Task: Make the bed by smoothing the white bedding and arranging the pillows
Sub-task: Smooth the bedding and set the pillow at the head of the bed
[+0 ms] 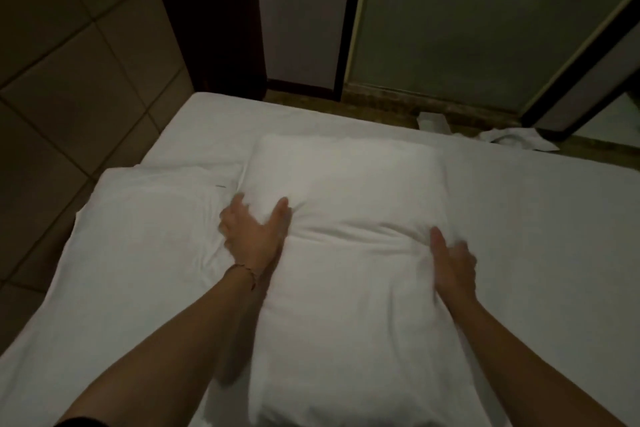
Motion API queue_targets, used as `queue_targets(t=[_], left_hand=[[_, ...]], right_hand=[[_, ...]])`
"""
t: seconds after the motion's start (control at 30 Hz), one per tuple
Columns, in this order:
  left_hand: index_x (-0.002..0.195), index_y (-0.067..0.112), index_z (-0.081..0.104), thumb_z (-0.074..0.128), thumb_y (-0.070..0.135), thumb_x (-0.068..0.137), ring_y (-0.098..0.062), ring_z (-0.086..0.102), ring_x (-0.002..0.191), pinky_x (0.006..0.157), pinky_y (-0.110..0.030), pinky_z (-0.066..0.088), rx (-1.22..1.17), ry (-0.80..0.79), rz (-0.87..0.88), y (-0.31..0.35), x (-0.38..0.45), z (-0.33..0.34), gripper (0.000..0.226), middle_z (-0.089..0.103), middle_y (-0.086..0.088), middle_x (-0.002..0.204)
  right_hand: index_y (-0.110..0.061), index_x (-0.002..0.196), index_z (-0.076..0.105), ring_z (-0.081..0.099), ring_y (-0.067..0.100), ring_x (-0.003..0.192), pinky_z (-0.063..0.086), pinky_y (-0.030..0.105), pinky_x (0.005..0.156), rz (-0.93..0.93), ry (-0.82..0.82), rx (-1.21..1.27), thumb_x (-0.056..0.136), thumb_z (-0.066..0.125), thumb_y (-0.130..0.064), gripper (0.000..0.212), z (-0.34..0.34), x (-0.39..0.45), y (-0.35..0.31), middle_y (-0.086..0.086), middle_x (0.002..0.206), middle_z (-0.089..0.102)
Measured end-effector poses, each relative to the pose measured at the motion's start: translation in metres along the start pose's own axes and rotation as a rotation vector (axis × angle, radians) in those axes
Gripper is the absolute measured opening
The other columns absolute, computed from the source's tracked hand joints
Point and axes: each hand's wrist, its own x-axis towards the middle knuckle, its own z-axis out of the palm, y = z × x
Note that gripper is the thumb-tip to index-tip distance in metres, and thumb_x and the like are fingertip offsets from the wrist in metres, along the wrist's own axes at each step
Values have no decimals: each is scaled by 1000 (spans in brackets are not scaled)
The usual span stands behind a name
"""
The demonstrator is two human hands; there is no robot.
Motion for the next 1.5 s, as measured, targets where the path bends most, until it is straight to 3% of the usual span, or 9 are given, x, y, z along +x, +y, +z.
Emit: queue_targets(t=[0.1,0.17,0.4,0.57,0.83,1.03,1.2,1.4,1.5], left_hand=[[155,41,15,31,72,93,-24,-1,152,118,-59,10,338,-154,487,27,-12,15,71,10,3,165],[155,46,2,15,67,98,-21,-19,151,116,-65,-3,499,-305,583,29,-27,28,62,-10,13,165],[153,48,-13,7,73,95,-22,-31,147,114,-66,-11,713,-357,527,-2,-33,31,66,-26,17,161],[154,46,-11,8,76,92,-25,-29,147,116,-63,-12,634,-386,404,-14,-38,7,71,-23,14,162],[158,35,2,10,73,92,-27,-14,152,119,-59,-2,572,-207,131,-77,24,-107,76,-7,4,167],[159,26,4,17,80,87,-30,-12,151,117,-62,1,571,-97,-115,-174,74,-205,91,-2,-4,167],[158,21,7,24,91,74,-32,-8,151,116,-65,6,523,-109,-283,-248,99,-221,111,0,-6,165],[155,40,-12,10,106,54,-36,-6,151,115,-68,-1,413,-151,-491,-319,122,-198,123,-8,-5,166],[155,40,-8,6,104,60,-39,9,147,112,-68,4,521,-99,-494,-330,133,-182,115,6,-11,163]], right_hand=[[-31,158,12,6,25,151,6,43,121,-483,19,-240,84,27,-81,90,19,-26,-45,3,166,4],[-42,155,-6,-16,22,150,-5,47,119,-729,-53,-546,91,18,-78,78,41,-39,-52,-5,163,-19],[-39,157,3,-9,36,151,3,63,117,-712,-67,-832,88,8,-81,81,71,-41,-12,1,166,-8],[-39,152,-20,-26,37,146,-7,61,117,-637,-112,-839,78,-7,-86,89,75,-63,-27,1,159,-32],[-30,158,-5,-17,21,150,-6,43,122,-885,-316,-560,94,10,-74,79,179,-183,-90,-3,164,-18],[-14,158,7,-3,25,152,-8,39,121,-733,-449,-559,80,-2,-77,101,285,-241,-93,10,166,3],[-10,157,7,6,29,150,5,40,121,-427,-592,-402,95,34,-66,88,361,-253,-79,13,164,7],[-8,157,6,17,36,147,16,44,120,-130,-527,-408,91,37,-71,96,429,-238,-52,18,162,13],[-13,156,10,26,36,142,22,47,116,-15,-456,-425,87,30,-79,97,464,-237,-45,16,156,24]])
